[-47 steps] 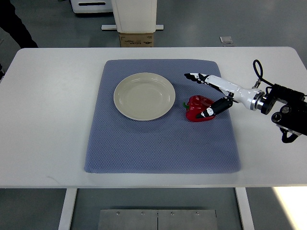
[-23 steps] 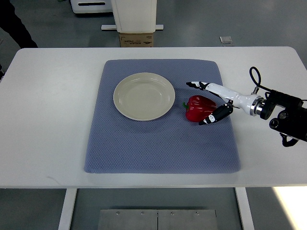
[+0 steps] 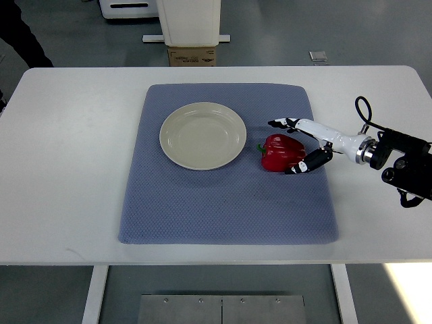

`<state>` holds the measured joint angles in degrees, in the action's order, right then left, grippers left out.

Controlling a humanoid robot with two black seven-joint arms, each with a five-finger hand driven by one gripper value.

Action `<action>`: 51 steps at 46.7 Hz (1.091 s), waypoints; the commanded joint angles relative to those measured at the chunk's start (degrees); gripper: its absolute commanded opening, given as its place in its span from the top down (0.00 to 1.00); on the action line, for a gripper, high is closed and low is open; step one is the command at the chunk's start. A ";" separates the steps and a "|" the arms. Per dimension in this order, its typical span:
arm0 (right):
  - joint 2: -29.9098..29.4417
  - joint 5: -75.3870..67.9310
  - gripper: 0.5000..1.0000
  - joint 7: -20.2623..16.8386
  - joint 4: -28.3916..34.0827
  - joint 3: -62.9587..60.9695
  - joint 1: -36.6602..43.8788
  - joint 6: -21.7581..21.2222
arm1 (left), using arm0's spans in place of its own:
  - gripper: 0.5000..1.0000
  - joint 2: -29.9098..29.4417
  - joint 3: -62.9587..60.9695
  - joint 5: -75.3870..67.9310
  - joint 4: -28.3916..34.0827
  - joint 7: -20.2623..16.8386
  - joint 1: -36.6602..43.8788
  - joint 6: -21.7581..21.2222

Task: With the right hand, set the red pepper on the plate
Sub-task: 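Close the right hand fingers around the red pepper, then lift the pepper and carry it onto the cream plate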

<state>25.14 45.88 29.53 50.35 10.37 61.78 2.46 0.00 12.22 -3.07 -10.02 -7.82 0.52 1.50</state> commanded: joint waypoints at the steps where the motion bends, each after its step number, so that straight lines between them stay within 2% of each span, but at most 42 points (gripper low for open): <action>1: 0.00 0.00 0.26 0.00 0.01 0.00 0.00 -0.09 | 0.00 0.00 0.00 0.00 0.00 0.00 0.01 0.00; 8: 0.00 0.00 0.41 0.00 0.01 0.00 0.00 -0.09 | 0.00 0.00 0.00 0.00 0.00 0.00 0.01 0.00; 17: 0.00 -0.18 0.52 0.09 0.01 0.00 0.18 -0.09 | 0.00 0.00 0.00 0.00 0.00 0.00 0.01 0.00; 24: 0.00 -0.26 0.71 0.09 -0.08 0.00 0.09 -0.17 | 0.00 0.00 0.00 0.00 0.00 0.00 0.01 0.00; 33: 0.00 -0.97 0.88 -0.17 -0.08 -0.26 0.79 -0.17 | 0.00 0.00 0.00 0.00 0.00 0.00 0.01 0.00; 39: 0.18 -1.06 0.91 -0.35 0.01 -0.70 1.93 -0.26 | 0.00 0.00 0.00 0.00 0.00 0.00 0.01 0.00; 51: -0.26 -3.16 0.92 -2.45 0.10 -0.79 5.62 -0.70 | 0.00 0.00 0.00 0.00 0.00 0.00 0.01 0.00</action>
<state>25.21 43.08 27.67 50.45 9.57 66.47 1.87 0.00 12.22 -3.07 -10.02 -7.79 0.53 1.49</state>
